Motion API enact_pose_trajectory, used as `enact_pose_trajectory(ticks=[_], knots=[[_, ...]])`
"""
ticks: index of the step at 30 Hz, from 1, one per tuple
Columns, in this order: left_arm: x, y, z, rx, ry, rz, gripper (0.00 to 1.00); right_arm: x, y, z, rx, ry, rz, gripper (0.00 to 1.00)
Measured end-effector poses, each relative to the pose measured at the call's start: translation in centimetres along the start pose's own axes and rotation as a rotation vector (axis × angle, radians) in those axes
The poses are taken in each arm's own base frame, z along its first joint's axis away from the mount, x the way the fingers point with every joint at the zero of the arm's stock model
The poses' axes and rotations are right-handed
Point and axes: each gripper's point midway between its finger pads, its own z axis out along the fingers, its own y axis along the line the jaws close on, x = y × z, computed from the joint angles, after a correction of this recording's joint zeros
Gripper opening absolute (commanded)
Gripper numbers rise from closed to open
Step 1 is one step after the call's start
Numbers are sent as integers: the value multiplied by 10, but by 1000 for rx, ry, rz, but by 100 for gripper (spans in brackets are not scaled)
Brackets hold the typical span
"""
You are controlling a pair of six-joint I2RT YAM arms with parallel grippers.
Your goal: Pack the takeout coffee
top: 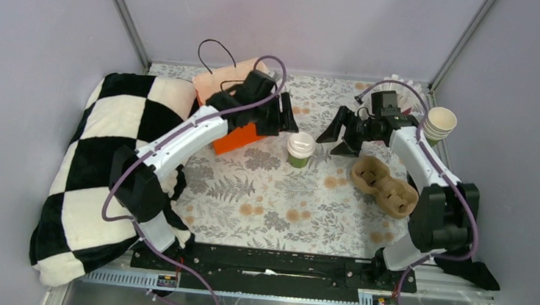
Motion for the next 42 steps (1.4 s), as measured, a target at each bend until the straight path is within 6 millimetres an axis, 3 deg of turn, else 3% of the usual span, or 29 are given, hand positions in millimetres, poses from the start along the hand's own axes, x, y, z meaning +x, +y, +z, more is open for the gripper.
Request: enact_pose_trajectory(ticks=[5,8,17,32,42], knots=[[41,22,28,-11,55,-160,58,-12,-6,27,-10,41,8,74],[48,31,37,-25,53,-224,55,-16,-1,37,-27,54,-7,74],[45,34,31,48,-37,-386,49,-32,10,48,-46,50,-57,73],[42,42,46,58,-63,-489,34,-33,-4,66,-43,102,-71,58],[42,57,58,18,-61,-499,37,-32,-6,67,-42,111,-79,55]])
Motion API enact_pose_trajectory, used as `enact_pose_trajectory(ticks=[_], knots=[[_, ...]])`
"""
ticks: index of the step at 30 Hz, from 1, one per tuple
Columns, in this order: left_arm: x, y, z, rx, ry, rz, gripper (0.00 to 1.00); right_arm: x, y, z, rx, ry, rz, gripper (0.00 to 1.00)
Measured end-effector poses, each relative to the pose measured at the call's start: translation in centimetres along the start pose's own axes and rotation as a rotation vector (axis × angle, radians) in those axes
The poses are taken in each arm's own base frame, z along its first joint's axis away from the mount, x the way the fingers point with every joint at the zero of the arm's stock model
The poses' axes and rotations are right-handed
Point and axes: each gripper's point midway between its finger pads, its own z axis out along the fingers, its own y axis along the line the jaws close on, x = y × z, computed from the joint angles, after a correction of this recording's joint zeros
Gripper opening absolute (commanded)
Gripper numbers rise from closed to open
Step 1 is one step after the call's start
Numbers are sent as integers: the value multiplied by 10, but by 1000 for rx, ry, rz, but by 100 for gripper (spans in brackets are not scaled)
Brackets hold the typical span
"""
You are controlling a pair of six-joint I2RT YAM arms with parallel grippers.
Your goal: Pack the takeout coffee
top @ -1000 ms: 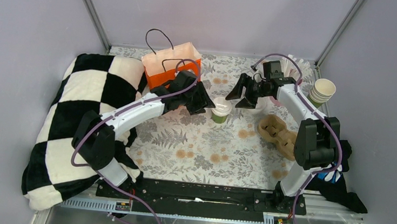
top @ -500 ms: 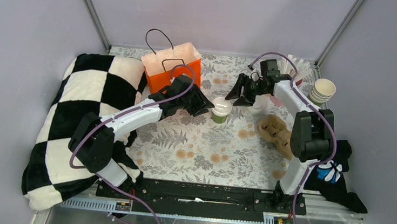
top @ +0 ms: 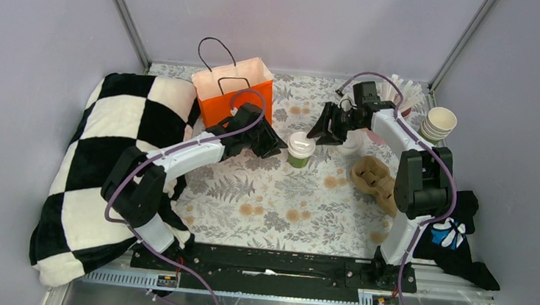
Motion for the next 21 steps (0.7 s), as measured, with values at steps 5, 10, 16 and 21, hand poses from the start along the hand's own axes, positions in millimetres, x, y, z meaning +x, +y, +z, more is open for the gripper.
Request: enact_pose_trajectory(ticks=[5,10,16,21], knots=[[2,10,9,-29,10,0,37,0,0,0,1,2,2,54],[3,15,14,-44,15,7,40,0,0,0,1,2,1,52],[1,13,13,-38,8,24,43,0,0,0,0,2,1,51],[-1,14,14,-41,0,32,43,1,1,1,0,5,-1,50]])
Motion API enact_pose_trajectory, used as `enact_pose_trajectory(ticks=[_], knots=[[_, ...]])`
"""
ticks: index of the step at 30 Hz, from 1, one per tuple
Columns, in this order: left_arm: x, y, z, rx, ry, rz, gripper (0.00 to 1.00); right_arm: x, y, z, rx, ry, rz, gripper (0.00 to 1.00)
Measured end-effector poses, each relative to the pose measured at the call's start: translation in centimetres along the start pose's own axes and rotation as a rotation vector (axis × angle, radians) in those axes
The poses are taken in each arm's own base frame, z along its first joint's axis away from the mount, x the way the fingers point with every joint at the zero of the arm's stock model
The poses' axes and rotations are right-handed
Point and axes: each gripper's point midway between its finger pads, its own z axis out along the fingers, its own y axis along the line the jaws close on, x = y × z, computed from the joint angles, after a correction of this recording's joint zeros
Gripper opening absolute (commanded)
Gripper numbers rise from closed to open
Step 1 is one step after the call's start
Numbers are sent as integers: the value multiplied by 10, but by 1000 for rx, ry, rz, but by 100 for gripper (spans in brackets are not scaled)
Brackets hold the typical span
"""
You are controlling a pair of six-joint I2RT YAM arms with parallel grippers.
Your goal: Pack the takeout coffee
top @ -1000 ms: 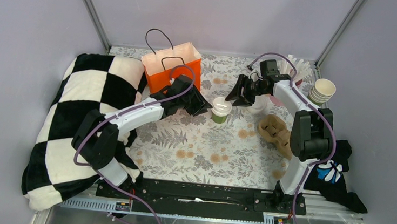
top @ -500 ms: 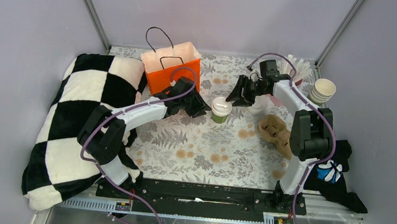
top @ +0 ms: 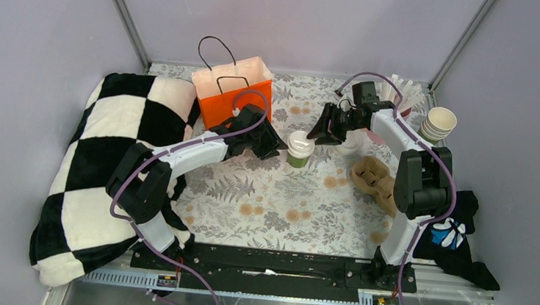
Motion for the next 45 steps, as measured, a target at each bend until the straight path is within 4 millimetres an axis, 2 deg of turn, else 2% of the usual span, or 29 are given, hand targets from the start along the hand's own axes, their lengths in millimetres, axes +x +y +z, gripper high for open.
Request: enact_pose_trajectory(ticks=[13,22,37,45], knots=[[-3,1,-1,-12,-18,8,44,-2,2,1,-3,-2,-9,49],[-9,-8,-17,11,-49,24,46,-1,5,1,-4,2,-14,50],[-8,-1,-10,-9,-42,44,45,1,7,3,-5,9,-18,49],[-8,0,-6,-17,-38,45,49,1,7,3,-5,9,-19,49]])
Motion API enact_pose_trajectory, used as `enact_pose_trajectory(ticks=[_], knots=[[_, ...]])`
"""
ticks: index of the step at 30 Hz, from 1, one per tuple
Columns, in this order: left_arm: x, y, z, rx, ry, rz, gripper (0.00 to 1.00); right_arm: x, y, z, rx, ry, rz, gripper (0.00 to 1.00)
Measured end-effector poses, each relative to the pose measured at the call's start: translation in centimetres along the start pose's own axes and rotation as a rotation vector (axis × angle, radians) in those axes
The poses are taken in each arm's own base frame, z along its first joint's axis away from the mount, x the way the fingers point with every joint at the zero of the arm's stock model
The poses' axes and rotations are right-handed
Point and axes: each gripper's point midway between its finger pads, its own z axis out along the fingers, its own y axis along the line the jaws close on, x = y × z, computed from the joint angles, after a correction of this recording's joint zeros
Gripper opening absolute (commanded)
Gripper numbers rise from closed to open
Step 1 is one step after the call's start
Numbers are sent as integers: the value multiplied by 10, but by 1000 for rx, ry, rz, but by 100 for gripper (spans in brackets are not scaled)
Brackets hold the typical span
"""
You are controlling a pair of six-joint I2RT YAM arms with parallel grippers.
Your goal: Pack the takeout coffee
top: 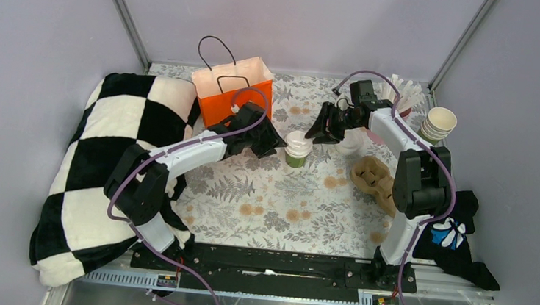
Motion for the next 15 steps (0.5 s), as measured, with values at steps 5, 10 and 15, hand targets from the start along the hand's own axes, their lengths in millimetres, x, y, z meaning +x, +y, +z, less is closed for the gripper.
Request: enact_pose_trajectory(ticks=[5,10,15], knots=[[-1,-2,0,3,-1,3,49,0,0,0,0,0,-5,49],[-1,-2,0,4,0,8,46,1,0,1,0,3,-9,49],[2,1,1,-1,10,7,45,5,-2,3,5,11,-3,49]])
